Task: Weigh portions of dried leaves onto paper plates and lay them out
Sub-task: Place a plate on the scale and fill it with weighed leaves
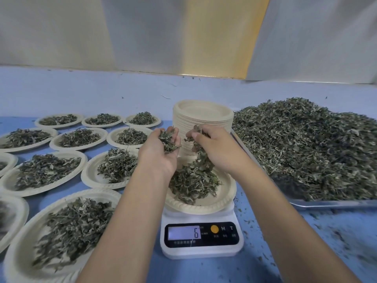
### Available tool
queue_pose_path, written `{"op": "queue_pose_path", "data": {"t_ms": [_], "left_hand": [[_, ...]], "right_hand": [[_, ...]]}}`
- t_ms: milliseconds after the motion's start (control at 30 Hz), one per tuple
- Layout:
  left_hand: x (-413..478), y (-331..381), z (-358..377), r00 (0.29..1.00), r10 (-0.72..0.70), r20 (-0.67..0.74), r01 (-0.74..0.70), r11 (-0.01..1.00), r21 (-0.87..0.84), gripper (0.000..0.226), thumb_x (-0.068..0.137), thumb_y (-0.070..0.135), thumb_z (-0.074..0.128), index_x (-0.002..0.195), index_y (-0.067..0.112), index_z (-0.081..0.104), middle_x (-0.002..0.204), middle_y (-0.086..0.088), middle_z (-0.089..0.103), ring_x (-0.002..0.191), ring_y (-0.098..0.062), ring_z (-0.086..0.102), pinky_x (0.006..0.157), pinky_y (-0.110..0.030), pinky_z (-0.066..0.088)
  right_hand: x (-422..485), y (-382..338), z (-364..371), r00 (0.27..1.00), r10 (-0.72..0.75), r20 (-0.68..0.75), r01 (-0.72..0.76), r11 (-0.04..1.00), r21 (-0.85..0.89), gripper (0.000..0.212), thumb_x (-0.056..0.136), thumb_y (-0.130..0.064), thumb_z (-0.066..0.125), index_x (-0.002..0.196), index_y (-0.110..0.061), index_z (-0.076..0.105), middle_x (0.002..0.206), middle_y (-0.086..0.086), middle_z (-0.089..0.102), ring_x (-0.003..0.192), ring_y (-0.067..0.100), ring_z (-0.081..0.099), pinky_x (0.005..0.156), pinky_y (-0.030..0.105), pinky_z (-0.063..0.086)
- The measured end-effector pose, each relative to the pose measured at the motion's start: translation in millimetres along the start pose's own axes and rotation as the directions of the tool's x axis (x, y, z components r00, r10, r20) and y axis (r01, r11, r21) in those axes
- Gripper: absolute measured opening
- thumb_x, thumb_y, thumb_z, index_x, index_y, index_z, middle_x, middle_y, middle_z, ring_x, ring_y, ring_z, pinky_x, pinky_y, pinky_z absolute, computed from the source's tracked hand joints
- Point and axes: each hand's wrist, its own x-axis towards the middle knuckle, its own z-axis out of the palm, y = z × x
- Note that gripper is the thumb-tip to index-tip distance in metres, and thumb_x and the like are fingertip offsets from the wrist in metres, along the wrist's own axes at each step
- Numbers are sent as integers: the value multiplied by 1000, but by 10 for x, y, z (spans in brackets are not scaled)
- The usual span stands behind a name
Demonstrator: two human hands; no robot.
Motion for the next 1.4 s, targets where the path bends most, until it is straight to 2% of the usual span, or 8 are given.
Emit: {"op": "queue_pose_path", "data": {"t_ms": [233, 400, 533, 733, 867, 1033, 1167, 1400], "left_hand": [[-19, 23, -15, 1000, 6, -23, -6, 1000, -18, 15, 101, 18, 41, 102, 6, 49, 78, -9, 60, 65, -15, 60, 68, -23, 50], [-26, 30, -18, 1000, 4, -25, -5, 1000, -31, 16, 101, 17, 42, 104, 4, 51, 76, -10, 60, 64, -16, 58, 66, -23, 50], [-20, 5, -8, 1000, -5, -5, 4, 1000, -10, 12, 101, 13, 40, 102, 5, 49, 81, -9, 59, 62, -15, 58, 63, -23, 49], [-91, -70, 30, 998, -63, 3, 63, 997, 54, 13, 99, 7, 41, 99, 8, 54, 78, -8, 60, 66, -18, 58, 62, -25, 48], [-127, -104, 56, 999, -40, 3, 39, 990, 137, 21, 99, 6, 39, 89, 16, 55, 77, -5, 62, 68, -17, 56, 63, -27, 45], [-93, -89, 37, 999, -22, 26, 20, 996, 89, 22, 99, 2, 35, 97, 17, 52, 82, -6, 61, 62, -15, 53, 63, -24, 44], [-55, -60, 6, 1000, -12, -3, 12, 997, 80, 24, 100, 3, 34, 92, 17, 52, 78, -5, 60, 61, -15, 52, 59, -22, 44], [-42, -39, -10, 1000, -1, 0, 1, 998, 63, 22, 100, 2, 34, 103, 15, 52, 82, -5, 60, 62, -14, 53, 60, -22, 44]], "right_hand": [[-8, 32, 23, 998, -3, 63, 9, 995, -101, 26, 99, -24, 47, 105, -9, 67, 98, 11, 70, 91, 28, 63, 80, 35, 48], [9, 20, 30, 995, -28, -94, 37, 995, 97, 22, 100, -19, 45, 106, -15, 67, 96, -4, 69, 86, 10, 66, 79, 31, 50], [12, -13, 53, 985, -12, -171, 68, 941, 331, 21, 101, -15, 44, 102, -17, 65, 98, 0, 69, 77, -2, 67, 72, 21, 54], [7, -72, 98, 980, 64, -189, 57, 817, 573, 23, 100, -16, 46, 99, -22, 68, 100, 6, 73, 98, 15, 68, 92, 45, 53], [-10, -88, 127, 981, 60, -186, 55, 829, 556, 23, 99, -15, 46, 102, -18, 68, 101, 7, 72, 86, 14, 68, 89, 41, 54], [-28, -96, 101, 978, 44, -203, 62, 871, 488, 23, 99, -16, 46, 102, -19, 68, 106, 3, 70, 101, 17, 64, 93, 36, 51], [-34, -100, 75, 980, 19, -201, 81, 874, 479, 22, 100, -15, 45, 97, -21, 67, 98, 2, 70, 92, 13, 64, 72, 20, 50], [-28, -85, 82, 984, 7, -181, 80, 879, 470, 23, 100, -16, 45, 99, -18, 68, 99, 9, 70, 94, 22, 65, 73, 23, 51]]}}
